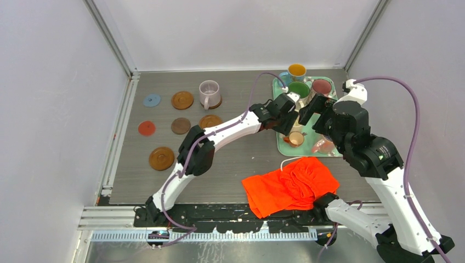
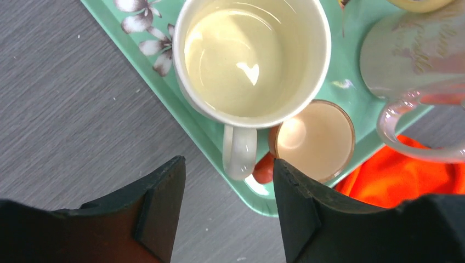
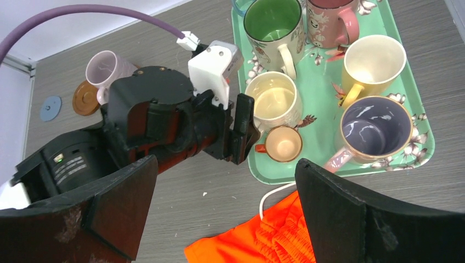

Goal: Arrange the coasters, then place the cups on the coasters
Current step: Pick up the cup from the tray.

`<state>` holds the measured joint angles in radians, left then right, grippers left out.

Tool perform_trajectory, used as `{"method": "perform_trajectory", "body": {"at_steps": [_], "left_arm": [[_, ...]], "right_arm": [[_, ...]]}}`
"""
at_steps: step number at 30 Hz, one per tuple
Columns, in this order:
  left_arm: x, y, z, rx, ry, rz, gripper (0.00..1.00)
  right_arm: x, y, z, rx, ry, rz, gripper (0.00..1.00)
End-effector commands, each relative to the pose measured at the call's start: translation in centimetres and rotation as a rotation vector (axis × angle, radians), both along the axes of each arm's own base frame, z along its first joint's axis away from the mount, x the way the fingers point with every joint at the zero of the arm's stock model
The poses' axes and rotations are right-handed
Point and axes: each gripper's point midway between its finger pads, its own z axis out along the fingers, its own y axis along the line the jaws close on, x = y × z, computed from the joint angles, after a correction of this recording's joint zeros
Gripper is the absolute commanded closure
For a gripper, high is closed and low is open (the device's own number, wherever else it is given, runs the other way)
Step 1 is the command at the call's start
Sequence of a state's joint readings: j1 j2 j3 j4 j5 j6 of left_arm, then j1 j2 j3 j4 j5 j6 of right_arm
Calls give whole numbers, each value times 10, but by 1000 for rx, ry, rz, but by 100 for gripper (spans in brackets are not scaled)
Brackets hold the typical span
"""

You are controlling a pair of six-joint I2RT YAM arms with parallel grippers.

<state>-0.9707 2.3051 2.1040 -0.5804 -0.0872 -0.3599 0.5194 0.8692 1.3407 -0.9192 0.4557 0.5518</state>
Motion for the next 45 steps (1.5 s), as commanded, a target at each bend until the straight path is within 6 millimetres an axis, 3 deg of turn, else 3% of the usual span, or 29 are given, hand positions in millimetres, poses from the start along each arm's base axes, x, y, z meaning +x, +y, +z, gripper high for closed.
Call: {"method": "perform_trajectory", "body": {"at_steps": [1, 18, 35, 45], "left_arm": [[14, -8, 3, 12, -52, 42, 41], [21, -18, -33, 64, -41, 14, 53], [21, -16, -58, 103, -19, 14, 56], [22, -14, -60, 118, -25, 15, 72]], "right_arm": [[-5, -8, 14, 12, -40, -26, 0], [-7, -8, 12, 13, -31, -23, 0], [-6, -6, 8, 12, -18, -15, 0], [-5, -5, 6, 13, -14, -13, 0]]}}
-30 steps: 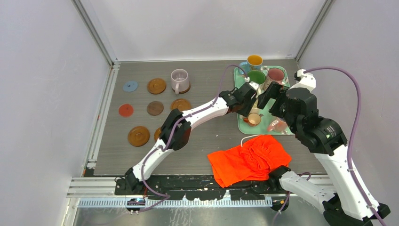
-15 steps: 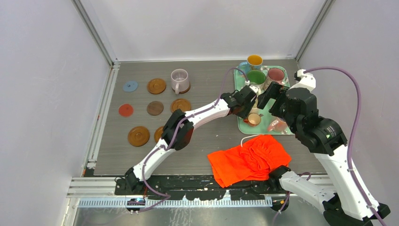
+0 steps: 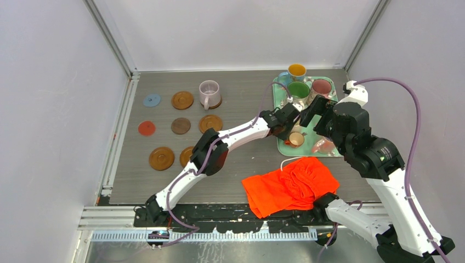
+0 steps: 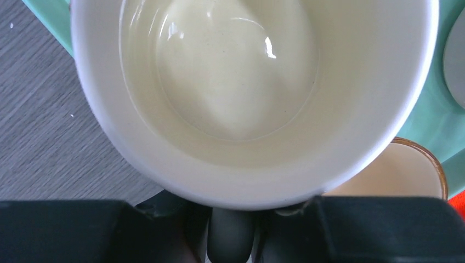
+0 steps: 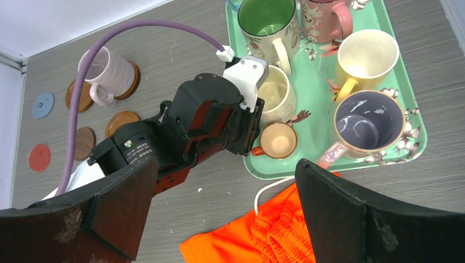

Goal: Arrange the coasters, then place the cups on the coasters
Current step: Pick up the cup from the tray.

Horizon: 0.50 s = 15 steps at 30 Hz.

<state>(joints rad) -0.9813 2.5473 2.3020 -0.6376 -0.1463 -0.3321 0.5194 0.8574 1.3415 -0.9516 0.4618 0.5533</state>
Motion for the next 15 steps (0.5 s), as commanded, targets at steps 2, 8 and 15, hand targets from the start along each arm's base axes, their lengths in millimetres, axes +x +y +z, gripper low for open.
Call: {"method": "perform_trajectory", "body": {"at_steps": [2, 8, 15], "left_arm": [[7, -1, 14, -3, -37, 3, 77], [11, -3, 30, -19, -71, -7, 100], [17, -1, 71, -74, -158, -7, 100]], "right_arm": [[1, 0, 10, 25, -31, -7, 0], [1, 0, 9, 22, -28, -5, 0], [2, 0, 8, 21, -28, -7, 0]]}}
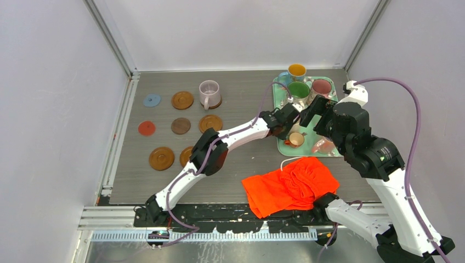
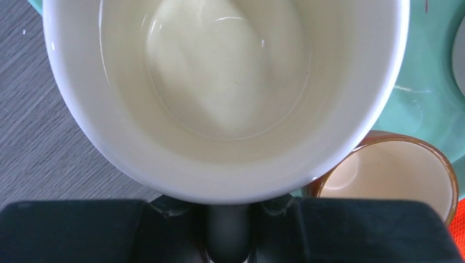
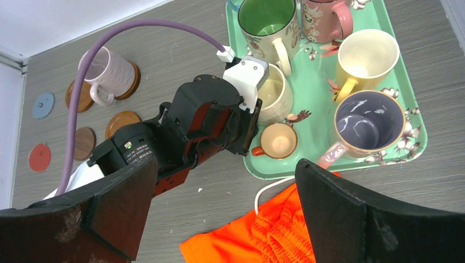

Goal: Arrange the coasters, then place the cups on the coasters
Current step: Pick up the cup from the tray.

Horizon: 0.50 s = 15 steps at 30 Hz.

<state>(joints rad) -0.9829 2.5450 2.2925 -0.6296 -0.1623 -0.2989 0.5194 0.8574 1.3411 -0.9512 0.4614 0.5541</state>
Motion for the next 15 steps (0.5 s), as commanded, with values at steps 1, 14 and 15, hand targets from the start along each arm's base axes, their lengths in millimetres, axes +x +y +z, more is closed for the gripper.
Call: {"method": "perform_trajectory", "body": {"at_steps": [1, 14, 15], "left_arm": [[16, -3, 79, -110, -150, 7, 100], [17, 4, 128, -182, -240, 6, 100], [17, 5, 129, -183, -244, 7, 100]], "right_arm": [[2, 0, 8, 20, -28, -6, 0], [4, 1, 6, 20, -26, -6, 0], [4, 2, 6, 20, -26, -4, 0]]}}
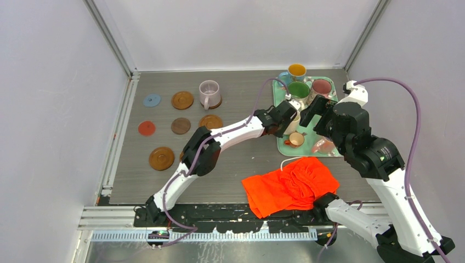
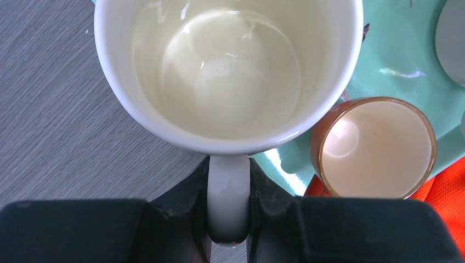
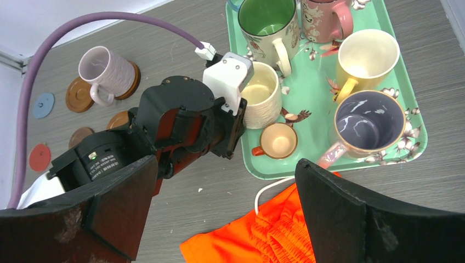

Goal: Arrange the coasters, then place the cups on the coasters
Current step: Pick up the cup from the tray.

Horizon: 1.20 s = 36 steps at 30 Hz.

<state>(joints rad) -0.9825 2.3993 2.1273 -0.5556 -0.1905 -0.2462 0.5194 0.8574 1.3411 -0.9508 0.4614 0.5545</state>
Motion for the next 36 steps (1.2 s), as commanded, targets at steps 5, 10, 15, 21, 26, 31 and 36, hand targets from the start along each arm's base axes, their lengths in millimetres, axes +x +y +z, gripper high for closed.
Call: {"method": "perform_trajectory", "body": {"at_steps": [5, 10, 15, 21, 26, 31, 36], "left_arm": [[17, -7, 104, -195, -187, 23, 100], [16, -1, 115, -223, -210, 32, 100], [12, 6, 127, -254, -234, 38, 100], [10, 17, 138, -287, -261, 56, 100], [14, 35, 154, -332, -289, 97, 100], [18, 58, 167, -346, -320, 138, 100], [26, 91, 180, -359, -351, 199, 100]], "right_arm": [[5, 3, 4, 17, -18, 0, 0], [5, 3, 4, 18, -19, 3, 0], [7, 5, 3, 15, -17, 9, 0], [9, 7, 0, 4, -9, 16, 0], [10, 7, 0, 0, -14, 18, 0], [12, 9, -3, -4, -12, 23, 0], [16, 13, -4, -8, -12, 33, 0]]}}
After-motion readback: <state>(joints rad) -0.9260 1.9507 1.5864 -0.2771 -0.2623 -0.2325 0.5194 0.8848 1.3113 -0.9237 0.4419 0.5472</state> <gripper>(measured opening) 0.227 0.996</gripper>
